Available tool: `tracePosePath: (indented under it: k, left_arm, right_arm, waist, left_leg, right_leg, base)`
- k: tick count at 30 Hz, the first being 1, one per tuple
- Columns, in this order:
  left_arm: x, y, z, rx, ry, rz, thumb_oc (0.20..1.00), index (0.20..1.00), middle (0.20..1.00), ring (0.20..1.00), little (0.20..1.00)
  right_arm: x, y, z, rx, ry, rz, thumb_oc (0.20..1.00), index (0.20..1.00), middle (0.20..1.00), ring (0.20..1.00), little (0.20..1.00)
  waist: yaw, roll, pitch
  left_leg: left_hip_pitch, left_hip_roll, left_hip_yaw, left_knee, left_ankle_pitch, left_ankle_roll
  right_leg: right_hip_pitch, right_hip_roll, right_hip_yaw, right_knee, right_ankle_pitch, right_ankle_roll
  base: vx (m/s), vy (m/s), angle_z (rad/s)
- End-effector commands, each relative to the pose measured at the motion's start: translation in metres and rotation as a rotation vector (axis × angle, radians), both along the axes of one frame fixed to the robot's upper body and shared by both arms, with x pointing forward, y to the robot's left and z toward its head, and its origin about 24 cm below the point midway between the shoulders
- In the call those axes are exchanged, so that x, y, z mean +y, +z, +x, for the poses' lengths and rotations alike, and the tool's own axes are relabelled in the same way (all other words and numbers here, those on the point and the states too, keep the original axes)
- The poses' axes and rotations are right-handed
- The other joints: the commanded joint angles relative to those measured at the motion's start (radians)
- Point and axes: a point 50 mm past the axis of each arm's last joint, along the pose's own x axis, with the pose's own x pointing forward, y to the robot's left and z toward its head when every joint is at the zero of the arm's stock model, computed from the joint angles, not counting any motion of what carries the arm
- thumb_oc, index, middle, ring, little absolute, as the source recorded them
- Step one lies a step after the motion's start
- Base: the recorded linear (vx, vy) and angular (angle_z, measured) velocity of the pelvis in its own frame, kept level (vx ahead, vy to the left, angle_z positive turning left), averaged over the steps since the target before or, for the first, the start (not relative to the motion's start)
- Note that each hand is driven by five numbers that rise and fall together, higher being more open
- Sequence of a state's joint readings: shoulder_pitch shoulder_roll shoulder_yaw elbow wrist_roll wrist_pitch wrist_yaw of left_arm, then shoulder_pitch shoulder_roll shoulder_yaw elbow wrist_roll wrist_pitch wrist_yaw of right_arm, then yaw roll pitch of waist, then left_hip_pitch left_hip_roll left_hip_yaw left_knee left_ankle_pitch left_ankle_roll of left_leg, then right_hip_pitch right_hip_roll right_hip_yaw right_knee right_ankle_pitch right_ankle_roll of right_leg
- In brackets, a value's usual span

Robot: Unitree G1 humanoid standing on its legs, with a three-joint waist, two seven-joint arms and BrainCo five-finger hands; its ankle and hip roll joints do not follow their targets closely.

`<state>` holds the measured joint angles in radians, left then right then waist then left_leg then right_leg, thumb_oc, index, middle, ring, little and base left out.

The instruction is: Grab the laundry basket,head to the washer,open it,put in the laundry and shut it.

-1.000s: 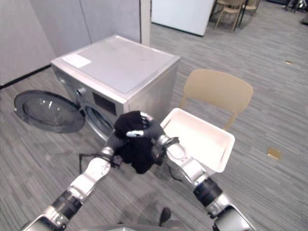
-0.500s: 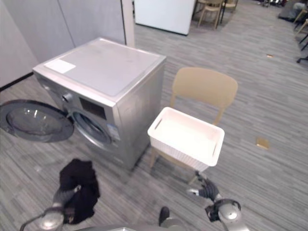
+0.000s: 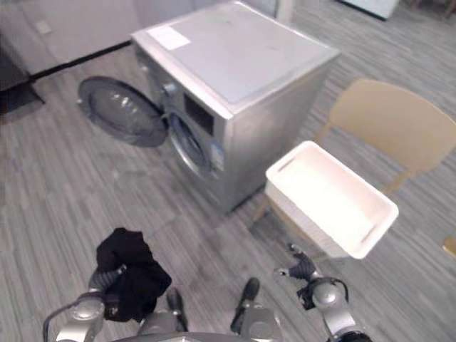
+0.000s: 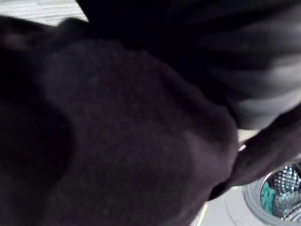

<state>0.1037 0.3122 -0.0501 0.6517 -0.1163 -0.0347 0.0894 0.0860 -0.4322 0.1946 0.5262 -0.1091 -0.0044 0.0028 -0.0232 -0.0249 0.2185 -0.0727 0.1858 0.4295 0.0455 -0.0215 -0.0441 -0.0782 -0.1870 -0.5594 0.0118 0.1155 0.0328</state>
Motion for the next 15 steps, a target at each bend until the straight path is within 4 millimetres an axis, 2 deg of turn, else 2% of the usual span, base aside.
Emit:
tracePosePath:
  k: [1, 2, 4, 5, 6, 7, 9, 10, 11, 12, 13, 14, 15]
  left_arm:
    - [0.017, 0.021, 0.013, -0.112, 0.024, 0.033, 0.200, 0.200, 0.200, 0.200, 0.200]
    - [0.015, 0.021, 0.013, -0.111, 0.012, 0.029, 0.200, 0.200, 0.200, 0.200, 0.200]
    - [0.018, 0.022, 0.013, -0.108, 0.009, 0.043, 0.200, 0.200, 0.200, 0.200, 0.200]
    - [0.020, 0.024, 0.014, -0.111, -0.001, 0.061, 0.200, 0.200, 0.200, 0.200, 0.200]
    - [0.023, 0.028, 0.017, -0.117, -0.022, 0.084, 0.200, 0.200, 0.200, 0.200, 0.200]
    - [0.026, 0.031, 0.020, -0.122, -0.028, 0.105, 0.200, 0.200, 0.200, 0.200, 0.200]
    - [0.028, 0.035, 0.024, -0.136, -0.044, 0.135, 0.200, 0.200, 0.200, 0.200, 0.200]
    - [0.026, 0.035, 0.025, -0.138, -0.057, 0.141, 0.200, 0.200, 0.200, 0.200, 0.200]
    - [0.026, 0.035, 0.025, -0.138, -0.057, 0.140, 0.200, 0.200, 0.200, 0.200, 0.200]
    - [0.025, 0.034, 0.025, -0.134, -0.058, 0.138, 0.200, 0.200, 0.200, 0.200, 0.200]
    - [0.023, 0.033, 0.024, -0.130, -0.058, 0.129, 0.200, 0.200, 0.200, 0.200, 0.200]
    - [0.021, 0.030, 0.024, -0.122, -0.055, 0.122, 0.200, 0.200, 0.200, 0.200, 0.200]
    - [0.021, 0.030, 0.024, -0.122, -0.055, 0.121, 0.200, 0.200, 0.200, 0.200, 0.200]
  right_arm:
    - [-0.003, 0.007, 0.007, -0.051, 0.001, -0.025, 1.000, 1.000, 1.000, 1.000, 1.000]
    - [0.001, 0.006, 0.009, -0.046, 0.009, -0.025, 1.000, 1.000, 1.000, 1.000, 1.000]
    - [0.009, 0.003, 0.011, -0.041, 0.025, -0.022, 1.000, 1.000, 1.000, 1.000, 1.000]
    - [0.013, 0.002, 0.012, -0.037, 0.031, -0.011, 1.000, 1.000, 1.000, 1.000, 1.000]
    - [0.017, 0.003, 0.014, -0.045, 0.037, 0.004, 1.000, 1.000, 1.000, 1.000, 1.000]
    - [0.021, 0.004, 0.016, -0.056, 0.040, 0.015, 1.000, 1.000, 1.000, 1.000, 1.000]
    - [0.027, 0.006, 0.019, -0.072, 0.053, 0.036, 1.000, 1.000, 1.000, 1.000, 1.000]
    - [0.030, 0.006, 0.019, -0.074, 0.059, 0.050, 1.000, 1.000, 1.000, 1.000, 1.000]
    - [0.030, 0.006, 0.019, -0.074, 0.059, 0.049, 1.000, 1.000, 1.000, 1.000, 1.000]
    - [0.031, 0.007, 0.020, -0.078, 0.060, 0.056, 1.000, 1.000, 1.000, 1.000, 1.000]
    - [0.032, 0.007, 0.019, -0.076, 0.060, 0.064, 1.000, 1.000, 1.000, 1.000, 1.000]
    - [0.032, 0.006, 0.018, -0.074, 0.057, 0.070, 1.000, 1.000, 1.000, 1.000, 1.000]
    - [0.032, 0.006, 0.018, -0.074, 0.057, 0.070, 1.000, 1.000, 1.000, 1.000, 1.000]
  waist:
    - [-0.015, -0.009, -0.043]
    - [-0.008, -0.013, -0.047]
    - [0.007, -0.022, -0.043]
    - [0.010, -0.030, -0.039]
    - [0.009, -0.032, -0.029]
    - [0.005, -0.036, -0.020]
    - [-0.002, -0.033, -0.006]
    - [-0.013, -0.021, 0.010]
    - [-0.013, -0.021, 0.010]
    - [-0.021, -0.014, 0.020]
    - [-0.028, -0.010, 0.030]
    - [-0.038, -0.007, 0.038]
    - [-0.039, -0.007, 0.039]
  left_leg:
    - [-0.009, 0.000, -0.025, -0.005, 0.055, -0.049]
    - [-0.017, -0.030, -0.049, 0.007, 0.029, -0.030]
    - [-0.013, -0.066, -0.056, 0.017, -0.008, -0.002]
    - [-0.012, -0.087, -0.061, 0.024, -0.026, 0.017]
    - [-0.008, -0.102, -0.078, 0.025, -0.035, 0.031]
    - [-0.005, -0.119, -0.093, 0.024, -0.046, 0.045]
    - [0.020, -0.151, -0.122, 0.006, -0.065, 0.066]
    - [0.058, -0.175, -0.149, -0.018, -0.075, 0.076]
    - [0.058, -0.175, -0.149, -0.019, -0.076, 0.076]
    - [0.072, -0.183, -0.167, -0.024, -0.080, 0.079]
    - [0.068, -0.185, -0.173, -0.023, -0.067, 0.086]
    - [0.080, -0.196, -0.194, -0.028, -0.078, 0.088]
    - [0.081, -0.196, -0.195, -0.028, -0.079, 0.088]
  right_leg:
    - [0.130, -0.027, 0.020, 0.057, -0.206, 0.093]
    - [0.137, -0.062, 0.025, 0.093, -0.204, 0.097]
    - [0.133, -0.113, 0.026, 0.152, -0.174, 0.117]
    - [0.118, -0.144, 0.046, 0.203, -0.159, 0.126]
    - [0.100, -0.151, 0.085, 0.258, -0.143, 0.120]
    - [0.068, -0.144, 0.144, 0.317, -0.140, 0.123]
    - [-0.005, -0.088, 0.260, 0.396, -0.171, 0.114]
    - [-0.081, -0.025, 0.322, 0.441, -0.207, 0.095]
    - [-0.082, -0.026, 0.323, 0.444, -0.210, 0.095]
    - [-0.112, -0.001, 0.340, 0.438, -0.219, 0.090]
    - [-0.143, 0.024, 0.346, 0.408, -0.197, 0.076]
    - [-0.174, 0.051, 0.369, 0.377, -0.189, 0.075]
    - [-0.173, 0.052, 0.368, 0.377, -0.190, 0.075]
  base:
    - [0.24, 0.349, 0.72]
    - [0.24, 0.336, 0.78]
    - [0.27, 0.381, 0.47]
    - [0.23, 0.304, 0.14]
    - [0.24, 0.293, 0.18]
    - [0.24, 0.268, 0.24]
    - [0.26, 0.257, 0.34]
    - [0.23, 0.188, 0.35]
    - [0.25, 0.166, 0.35]
    - [0.07, 0.046, 0.48]
    - [0.16, 0.060, 0.48]
    - [0.08, 0.015, 0.62]
    - [0.35, -0.006, 0.73]
